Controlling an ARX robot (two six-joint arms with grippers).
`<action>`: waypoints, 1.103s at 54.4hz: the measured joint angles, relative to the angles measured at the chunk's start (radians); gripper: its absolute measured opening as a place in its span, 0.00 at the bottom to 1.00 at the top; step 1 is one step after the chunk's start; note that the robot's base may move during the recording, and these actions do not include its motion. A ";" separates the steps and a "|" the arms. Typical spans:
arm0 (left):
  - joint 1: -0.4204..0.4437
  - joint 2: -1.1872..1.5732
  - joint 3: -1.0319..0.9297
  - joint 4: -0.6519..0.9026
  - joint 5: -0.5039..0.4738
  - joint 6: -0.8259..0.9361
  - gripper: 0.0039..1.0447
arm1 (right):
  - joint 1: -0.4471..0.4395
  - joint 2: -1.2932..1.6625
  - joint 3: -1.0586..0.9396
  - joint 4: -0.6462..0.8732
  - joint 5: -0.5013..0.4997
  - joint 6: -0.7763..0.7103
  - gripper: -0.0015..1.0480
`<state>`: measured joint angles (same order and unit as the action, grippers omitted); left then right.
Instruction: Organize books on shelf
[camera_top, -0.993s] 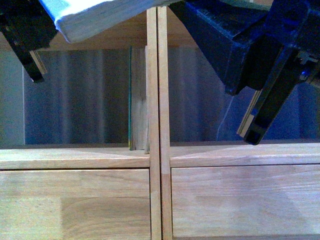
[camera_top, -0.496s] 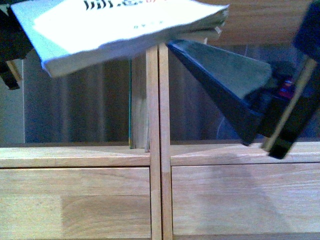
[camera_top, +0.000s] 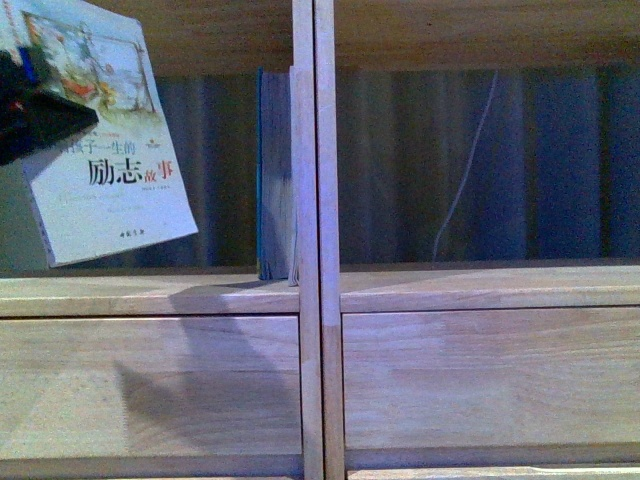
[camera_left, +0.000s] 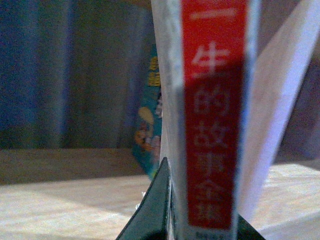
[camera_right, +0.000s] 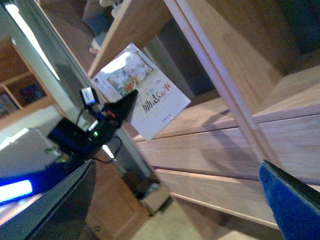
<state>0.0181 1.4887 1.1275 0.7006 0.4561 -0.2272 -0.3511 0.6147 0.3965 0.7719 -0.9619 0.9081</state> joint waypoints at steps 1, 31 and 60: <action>-0.001 0.010 0.011 -0.006 -0.006 0.024 0.06 | -0.014 -0.010 -0.001 -0.013 -0.003 -0.008 0.93; -0.148 0.402 0.511 -0.178 -0.262 0.597 0.06 | 0.018 -0.244 -0.058 -0.256 0.045 -0.305 0.93; -0.274 0.593 0.702 -0.199 -0.501 0.555 0.06 | 0.022 -0.246 -0.059 -0.257 0.051 -0.323 0.93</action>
<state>-0.2558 2.0819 1.8297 0.5018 -0.0452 0.3279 -0.3290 0.3691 0.3378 0.5152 -0.9112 0.5854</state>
